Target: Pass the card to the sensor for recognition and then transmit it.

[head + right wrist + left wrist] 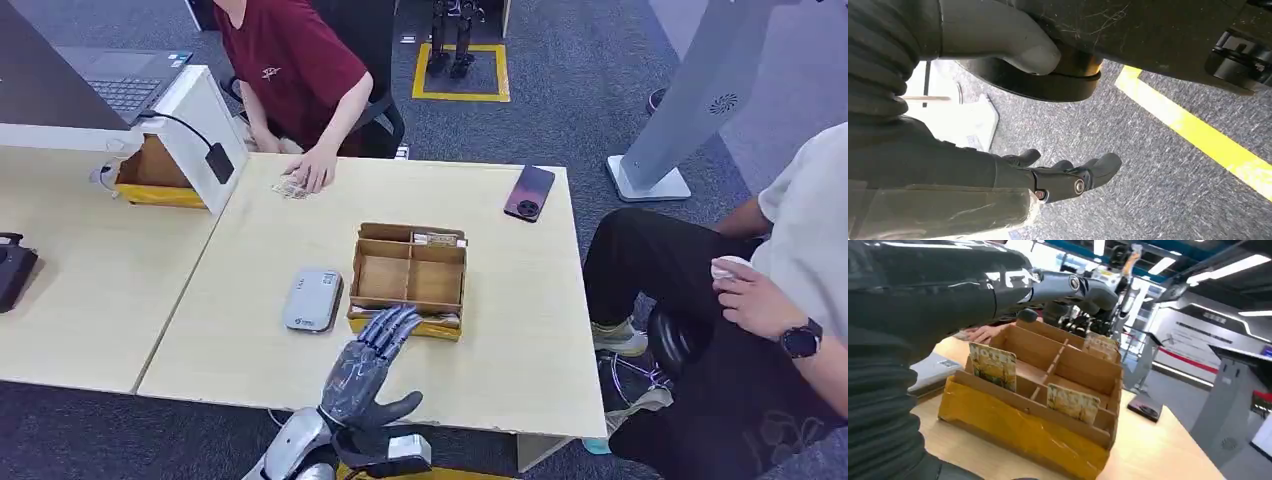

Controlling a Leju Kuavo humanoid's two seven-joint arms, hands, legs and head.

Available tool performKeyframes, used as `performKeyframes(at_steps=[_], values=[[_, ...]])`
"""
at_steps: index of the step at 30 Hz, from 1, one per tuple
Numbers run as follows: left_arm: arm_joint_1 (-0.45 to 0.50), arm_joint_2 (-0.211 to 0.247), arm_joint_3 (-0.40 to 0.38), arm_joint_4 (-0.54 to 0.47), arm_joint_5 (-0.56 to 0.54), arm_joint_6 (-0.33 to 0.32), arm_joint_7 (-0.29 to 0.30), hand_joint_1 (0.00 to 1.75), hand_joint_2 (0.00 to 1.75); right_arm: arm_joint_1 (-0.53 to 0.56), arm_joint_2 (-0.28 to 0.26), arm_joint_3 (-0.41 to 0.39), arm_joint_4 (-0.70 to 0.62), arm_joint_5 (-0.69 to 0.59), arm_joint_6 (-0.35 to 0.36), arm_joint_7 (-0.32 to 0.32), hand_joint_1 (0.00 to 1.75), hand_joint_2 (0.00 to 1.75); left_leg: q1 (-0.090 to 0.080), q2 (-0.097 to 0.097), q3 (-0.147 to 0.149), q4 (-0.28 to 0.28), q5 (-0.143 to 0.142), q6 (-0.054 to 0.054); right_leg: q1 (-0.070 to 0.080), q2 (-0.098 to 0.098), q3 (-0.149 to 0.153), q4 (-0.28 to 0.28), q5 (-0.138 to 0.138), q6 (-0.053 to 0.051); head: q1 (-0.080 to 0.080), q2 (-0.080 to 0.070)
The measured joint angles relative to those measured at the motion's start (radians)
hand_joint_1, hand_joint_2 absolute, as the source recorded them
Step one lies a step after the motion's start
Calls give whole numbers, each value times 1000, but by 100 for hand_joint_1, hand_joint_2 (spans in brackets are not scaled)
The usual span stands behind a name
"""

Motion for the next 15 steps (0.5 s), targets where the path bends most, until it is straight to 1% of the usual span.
performKeyframes(at_steps=[2,5,6,7,10,13,15], values=[[-10,3,-15,14,-101,17,42,0,175,-1,0,-3,0,4,0,-2,0,175,0,0,0,0,0,0,0,0,0,0,0,0,0,0],[-11,1,-7,14,-321,27,108,0,175,-1,2,-3,1,21,-2,-6,0,175,0,0,0,0,0,0,0,0,0,0,0,0,0,0],[-11,-3,-2,13,-370,27,127,0,175,-1,2,-3,1,21,-4,-5,0,175,0,0,0,0,0,0,0,0,0,0,0,0,0,0],[-12,-7,6,11,-388,28,133,0,175,-2,2,-4,2,18,-4,-2,0,175,0,0,0,0,0,0,0,0,0,0,0,0,0,0],[-28,-37,49,11,-396,28,137,0,175,-9,2,-11,2,18,4,10,0,175,0,0,0,0,1,0,0,-1,0,0,0,0,0,0],[-44,-65,94,15,-387,28,125,0,175,-13,2,-19,2,21,4,11,0,175,0,0,0,0,1,0,0,0,1,0,0,0,0,0],[-48,-73,115,18,-387,28,125,0,175,-13,2,-21,2,21,4,12,0,175,0,0,0,0,1,0,0,0,1,0,0,0,0,0]])
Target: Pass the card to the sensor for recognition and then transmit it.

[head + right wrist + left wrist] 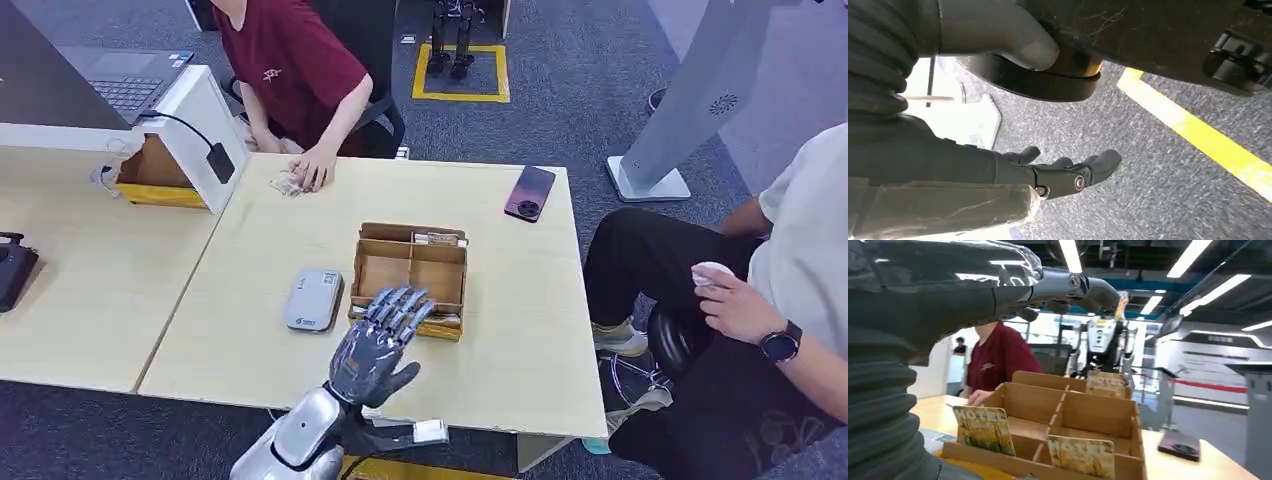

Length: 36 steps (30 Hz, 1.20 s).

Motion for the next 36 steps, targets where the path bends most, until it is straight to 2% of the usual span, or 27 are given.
performKeyframes(at_steps=[17,22,28,36], values=[[-7,-25,37,37,18,0,-20,0,175,-3,0,-5,3,2,4,6,0,175,0,0,0,0,0,0,0,0,0,0,0,0,0,0],[-22,-38,55,80,7,0,8,0,175,-3,0,-8,3,5,0,-11,0,175,0,0,0,0,0,0,0,0,0,0,0,0,0,0],[-49,-40,78,146,-28,0,103,0,175,0,0,-8,3,32,-2,-24,0,175,0,0,0,0,0,0,0,0,0,0,0,0,0,0],[-73,-41,95,225,-30,0,106,0,175,-1,0,-15,6,34,0,-19,0,175,0,0,0,0,0,0,0,0,0,0,0,0,0,0]])
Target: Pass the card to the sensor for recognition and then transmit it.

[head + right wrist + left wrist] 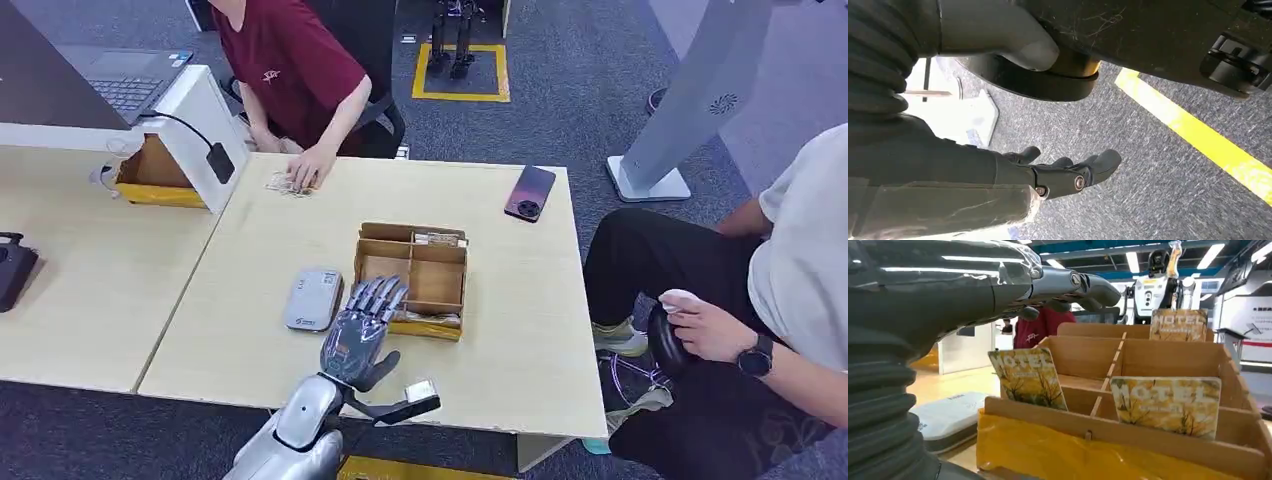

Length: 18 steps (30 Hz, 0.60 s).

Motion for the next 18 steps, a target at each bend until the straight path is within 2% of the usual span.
performKeyframes(at_steps=[13,18], values=[[-14,-1,7,51,12,0,6,0,175,0,0,-9,1,5,0,-12,0,175,0,0,0,0,0,0,0,0,0,0,0,0,0,0],[-23,-10,33,50,20,0,6,0,175,4,0,-11,1,12,-3,-17,0,175,0,0,0,0,0,0,0,0,0,0,0,0,0,0]])
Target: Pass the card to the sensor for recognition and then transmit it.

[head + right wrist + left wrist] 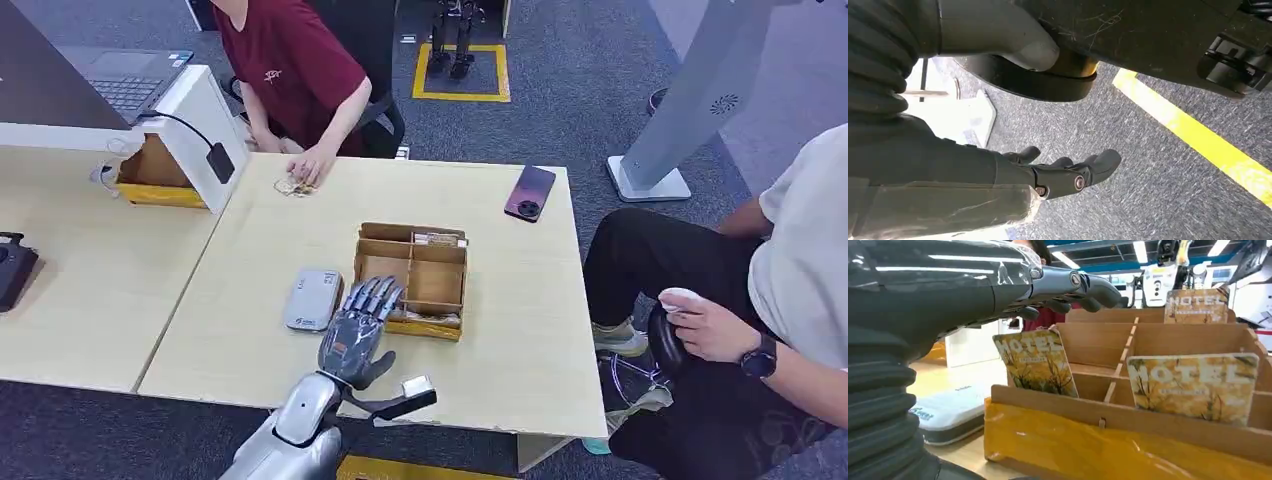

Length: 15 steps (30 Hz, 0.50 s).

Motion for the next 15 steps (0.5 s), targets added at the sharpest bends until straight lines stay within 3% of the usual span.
performKeyframes(at_steps=[15], values=[[-5,-8,50,-19,2,0,2,0,175,18,0,0,0,13,-15,-11,0,175,0,0,0,0,0,0,0,0,0,0,0,0,0,0]])
